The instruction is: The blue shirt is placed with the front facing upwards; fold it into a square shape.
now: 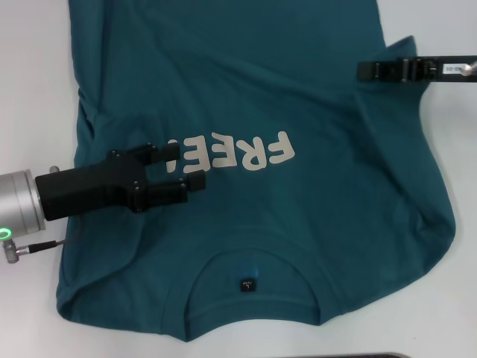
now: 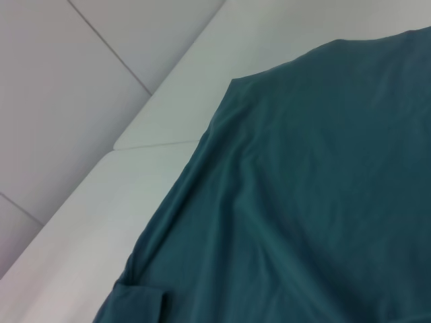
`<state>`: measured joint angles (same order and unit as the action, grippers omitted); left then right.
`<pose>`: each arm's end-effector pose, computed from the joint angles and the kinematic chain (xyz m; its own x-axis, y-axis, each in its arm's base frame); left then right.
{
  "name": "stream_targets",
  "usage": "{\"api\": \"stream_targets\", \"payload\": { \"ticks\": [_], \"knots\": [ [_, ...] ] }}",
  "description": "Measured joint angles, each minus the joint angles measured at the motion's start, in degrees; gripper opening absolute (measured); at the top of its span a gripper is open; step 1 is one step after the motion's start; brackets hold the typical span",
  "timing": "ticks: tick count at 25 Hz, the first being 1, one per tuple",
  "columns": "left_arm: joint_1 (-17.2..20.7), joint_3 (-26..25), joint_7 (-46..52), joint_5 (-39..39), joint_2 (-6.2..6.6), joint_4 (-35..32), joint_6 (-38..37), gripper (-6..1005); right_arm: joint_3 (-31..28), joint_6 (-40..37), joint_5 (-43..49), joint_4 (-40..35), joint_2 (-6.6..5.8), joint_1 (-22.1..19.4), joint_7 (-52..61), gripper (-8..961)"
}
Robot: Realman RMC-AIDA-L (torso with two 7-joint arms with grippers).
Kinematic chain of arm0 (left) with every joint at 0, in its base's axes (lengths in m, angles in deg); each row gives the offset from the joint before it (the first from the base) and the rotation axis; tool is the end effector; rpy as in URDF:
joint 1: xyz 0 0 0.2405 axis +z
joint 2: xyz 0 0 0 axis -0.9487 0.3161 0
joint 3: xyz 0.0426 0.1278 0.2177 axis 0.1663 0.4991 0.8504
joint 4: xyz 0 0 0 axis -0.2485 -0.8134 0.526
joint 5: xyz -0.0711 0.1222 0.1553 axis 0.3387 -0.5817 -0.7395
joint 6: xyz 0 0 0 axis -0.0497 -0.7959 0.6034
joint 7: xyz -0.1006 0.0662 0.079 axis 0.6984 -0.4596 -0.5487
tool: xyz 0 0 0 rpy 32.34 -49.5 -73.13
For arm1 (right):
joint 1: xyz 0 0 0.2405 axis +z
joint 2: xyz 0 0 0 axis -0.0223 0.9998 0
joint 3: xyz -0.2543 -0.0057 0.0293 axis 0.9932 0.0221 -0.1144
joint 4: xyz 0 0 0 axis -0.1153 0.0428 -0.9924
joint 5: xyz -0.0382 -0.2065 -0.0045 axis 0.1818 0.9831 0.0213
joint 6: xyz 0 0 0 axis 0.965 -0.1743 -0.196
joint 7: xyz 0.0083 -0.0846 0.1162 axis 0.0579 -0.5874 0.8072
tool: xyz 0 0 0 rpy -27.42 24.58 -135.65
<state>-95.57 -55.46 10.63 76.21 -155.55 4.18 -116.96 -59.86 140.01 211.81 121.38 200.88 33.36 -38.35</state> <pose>-0.2792 0.2796 -0.0353 0.6325 0.5147 0.5789 0.6176 -0.7861 0.0242 0.2723 0.3669 0.0331 0.4694 -0.7349 -0.4895 -0.8603 -0.5055 -0.0660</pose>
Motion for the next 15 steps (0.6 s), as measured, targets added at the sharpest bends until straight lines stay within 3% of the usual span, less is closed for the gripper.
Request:
{"api": "stream_targets", "payload": {
  "ticks": [15],
  "knots": [
    [0.01,-0.18,0.00,-0.14,0.07,0.00,0.06,875,5.00,-0.88,-0.23,-3.60,0.47,3.03,-0.68,55]
  ]
}}
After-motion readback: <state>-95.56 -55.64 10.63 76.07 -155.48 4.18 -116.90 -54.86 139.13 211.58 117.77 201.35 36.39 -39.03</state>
